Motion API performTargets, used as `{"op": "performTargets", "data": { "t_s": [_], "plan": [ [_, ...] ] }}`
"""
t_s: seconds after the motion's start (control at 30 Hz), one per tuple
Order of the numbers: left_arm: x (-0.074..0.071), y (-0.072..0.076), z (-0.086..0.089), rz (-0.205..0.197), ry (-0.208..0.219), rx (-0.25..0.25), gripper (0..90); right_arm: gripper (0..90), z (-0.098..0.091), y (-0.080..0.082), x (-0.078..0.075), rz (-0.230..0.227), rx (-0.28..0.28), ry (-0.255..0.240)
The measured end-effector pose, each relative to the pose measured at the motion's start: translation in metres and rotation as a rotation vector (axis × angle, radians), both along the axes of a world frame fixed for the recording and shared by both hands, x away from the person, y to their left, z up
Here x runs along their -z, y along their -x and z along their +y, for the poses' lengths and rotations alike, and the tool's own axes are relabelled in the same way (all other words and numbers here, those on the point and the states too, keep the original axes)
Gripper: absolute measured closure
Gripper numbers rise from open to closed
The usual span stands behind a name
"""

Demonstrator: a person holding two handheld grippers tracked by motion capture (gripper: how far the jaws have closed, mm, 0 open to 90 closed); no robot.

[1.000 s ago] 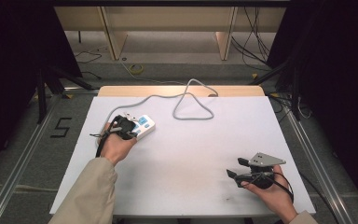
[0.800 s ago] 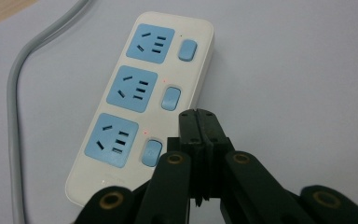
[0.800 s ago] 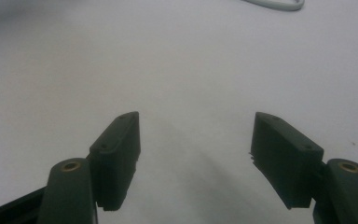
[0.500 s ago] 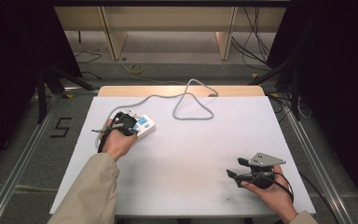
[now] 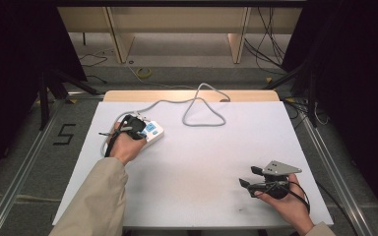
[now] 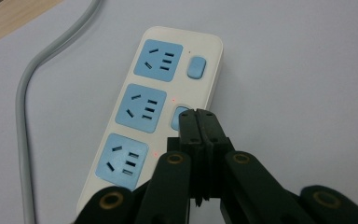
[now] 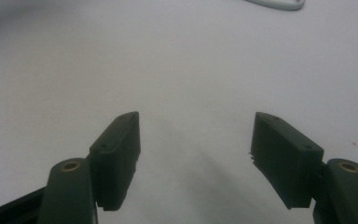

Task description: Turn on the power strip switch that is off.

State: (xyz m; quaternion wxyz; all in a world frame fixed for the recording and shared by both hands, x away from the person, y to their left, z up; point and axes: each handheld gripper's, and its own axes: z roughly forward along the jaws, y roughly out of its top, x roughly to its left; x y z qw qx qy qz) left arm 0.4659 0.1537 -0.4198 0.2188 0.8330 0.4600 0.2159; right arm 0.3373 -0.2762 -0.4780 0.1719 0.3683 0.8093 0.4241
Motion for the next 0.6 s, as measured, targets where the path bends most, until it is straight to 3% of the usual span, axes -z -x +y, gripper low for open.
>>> {"op": "performTargets", "data": {
  "t_s": [0.6],
  "plan": [
    [-0.004, -0.014, -0.007, 0.010, -0.017, 0.007, 89.9, 33.7, 0.000, 0.000, 0.000, 0.001, 0.000, -0.002]
  ]
}}
